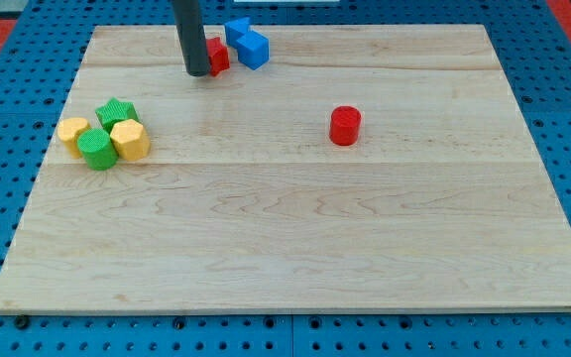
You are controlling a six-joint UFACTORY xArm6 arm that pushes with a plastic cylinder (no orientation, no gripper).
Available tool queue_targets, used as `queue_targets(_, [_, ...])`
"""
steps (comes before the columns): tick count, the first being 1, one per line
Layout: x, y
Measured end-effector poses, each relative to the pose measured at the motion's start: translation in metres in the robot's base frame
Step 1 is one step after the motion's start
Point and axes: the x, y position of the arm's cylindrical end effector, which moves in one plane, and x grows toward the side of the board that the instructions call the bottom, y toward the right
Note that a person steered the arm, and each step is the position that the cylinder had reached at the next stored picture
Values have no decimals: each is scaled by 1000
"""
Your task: Move the red circle vertically below the blue cube
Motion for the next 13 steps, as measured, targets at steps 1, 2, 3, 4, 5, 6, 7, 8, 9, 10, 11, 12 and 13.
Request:
queue_targets(1, [-12,9])
queue_targets(2, [-2,12])
queue_targets(3, [29,-8])
queue_targets(4, [42,-29])
queue_targets(5, [42,-12])
queue_targets(6, [42,-13])
queue_targets(7, [42,-16])
queue_targets(8, [28,-41])
queue_targets(9, [22,-55])
queue_targets(10, [15,-84])
queue_targets(11, [27,-122])
queue_targets(12, [74,-127])
queue_targets(13, [98,-59])
